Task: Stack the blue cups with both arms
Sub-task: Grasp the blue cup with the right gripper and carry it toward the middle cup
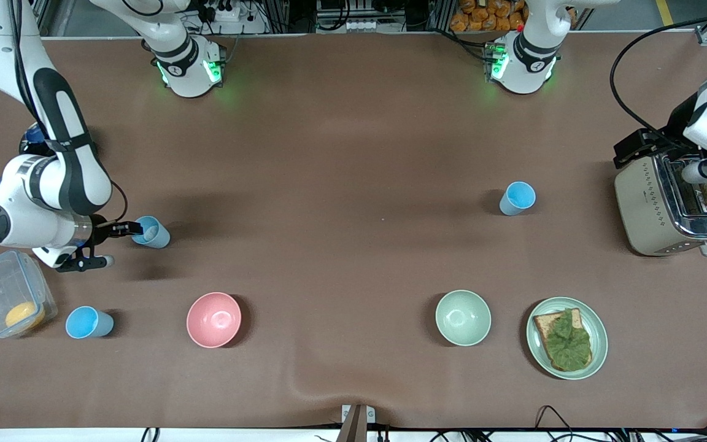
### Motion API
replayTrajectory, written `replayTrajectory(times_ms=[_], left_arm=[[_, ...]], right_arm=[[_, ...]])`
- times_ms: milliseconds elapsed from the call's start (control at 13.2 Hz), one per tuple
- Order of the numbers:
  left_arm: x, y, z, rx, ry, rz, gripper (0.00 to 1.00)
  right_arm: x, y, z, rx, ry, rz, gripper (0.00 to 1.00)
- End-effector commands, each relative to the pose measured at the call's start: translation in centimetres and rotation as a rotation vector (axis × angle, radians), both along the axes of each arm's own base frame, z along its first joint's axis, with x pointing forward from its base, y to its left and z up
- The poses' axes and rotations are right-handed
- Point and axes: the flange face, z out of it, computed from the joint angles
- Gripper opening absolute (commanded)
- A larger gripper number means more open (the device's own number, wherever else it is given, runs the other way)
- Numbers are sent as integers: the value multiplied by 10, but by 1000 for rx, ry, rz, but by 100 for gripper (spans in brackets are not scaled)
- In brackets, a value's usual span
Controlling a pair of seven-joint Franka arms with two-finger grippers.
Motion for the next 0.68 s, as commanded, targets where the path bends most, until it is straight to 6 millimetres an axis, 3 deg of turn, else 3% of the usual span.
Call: replayTrajectory(times_ms=[0, 152, 304, 532, 608], left_arm=[[1, 1, 5, -6, 7, 14, 100], [1, 1, 5, -6, 7, 15, 100], [1, 0, 4, -6, 9, 14, 100], [1, 1, 5, -6, 7, 14, 100], [1, 1, 5, -6, 7, 15, 100]], right_arm=[[-2, 2, -5, 30, 7, -10, 0], [-2, 4, -8, 31, 13, -19, 0], [0, 21, -4, 69, 38, -54, 0], [8, 80, 28, 54, 95, -151, 0], [11, 111, 45, 62, 114, -181, 0]])
